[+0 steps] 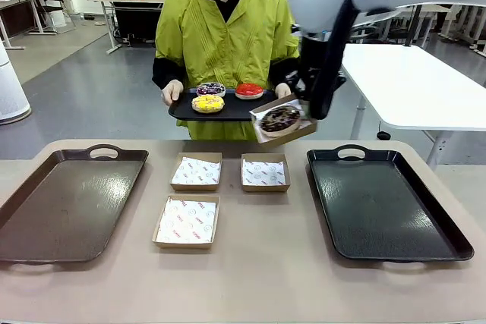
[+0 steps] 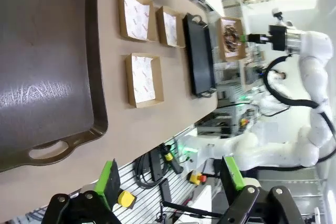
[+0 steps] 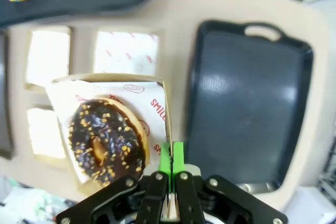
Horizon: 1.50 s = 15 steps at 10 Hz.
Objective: Individually package the donuts and arrange them on the tray.
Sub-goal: Place the picked Paper togo box on the Handle tray while simultaneously picking up another Paper togo box from the table with the other hand.
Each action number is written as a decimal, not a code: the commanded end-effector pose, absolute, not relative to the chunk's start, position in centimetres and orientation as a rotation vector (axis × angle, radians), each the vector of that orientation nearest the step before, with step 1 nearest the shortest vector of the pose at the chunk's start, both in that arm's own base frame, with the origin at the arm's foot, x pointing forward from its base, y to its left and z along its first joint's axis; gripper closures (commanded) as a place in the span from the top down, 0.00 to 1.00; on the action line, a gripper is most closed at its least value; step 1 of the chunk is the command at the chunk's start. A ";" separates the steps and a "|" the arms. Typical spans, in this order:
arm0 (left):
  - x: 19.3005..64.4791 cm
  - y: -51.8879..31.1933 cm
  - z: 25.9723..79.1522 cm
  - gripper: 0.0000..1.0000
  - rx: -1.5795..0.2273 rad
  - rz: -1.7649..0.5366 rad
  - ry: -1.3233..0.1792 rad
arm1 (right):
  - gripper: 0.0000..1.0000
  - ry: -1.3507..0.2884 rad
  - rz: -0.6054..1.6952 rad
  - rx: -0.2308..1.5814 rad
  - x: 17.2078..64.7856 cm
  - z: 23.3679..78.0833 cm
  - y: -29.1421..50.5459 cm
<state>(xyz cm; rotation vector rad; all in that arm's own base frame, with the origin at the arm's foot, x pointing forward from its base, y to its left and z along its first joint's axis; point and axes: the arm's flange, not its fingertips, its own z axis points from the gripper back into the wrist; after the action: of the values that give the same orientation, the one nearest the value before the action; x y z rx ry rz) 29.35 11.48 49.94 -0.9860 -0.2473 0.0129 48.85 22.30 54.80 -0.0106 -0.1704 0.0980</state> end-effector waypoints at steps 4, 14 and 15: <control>33.6 -1.1 54.6 1.00 -0.525 -0.077 -0.077 | 0.01 -0.203 -0.031 0.051 41.7 53.0 10.6; 38.2 -19.9 41.5 1.00 -0.106 -0.007 -0.136 | 0.01 -0.117 -0.120 0.063 39.1 44.3 5.6; 38.0 -20.6 40.1 1.00 -0.083 -0.008 -0.140 | 0.01 -0.107 -0.127 0.019 39.3 44.9 6.0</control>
<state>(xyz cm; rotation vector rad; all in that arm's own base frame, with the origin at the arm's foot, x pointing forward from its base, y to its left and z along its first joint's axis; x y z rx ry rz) 38.12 -19.92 41.19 -0.1367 -0.1149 -0.0366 39.24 5.98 44.76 0.0196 -0.1042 -0.1284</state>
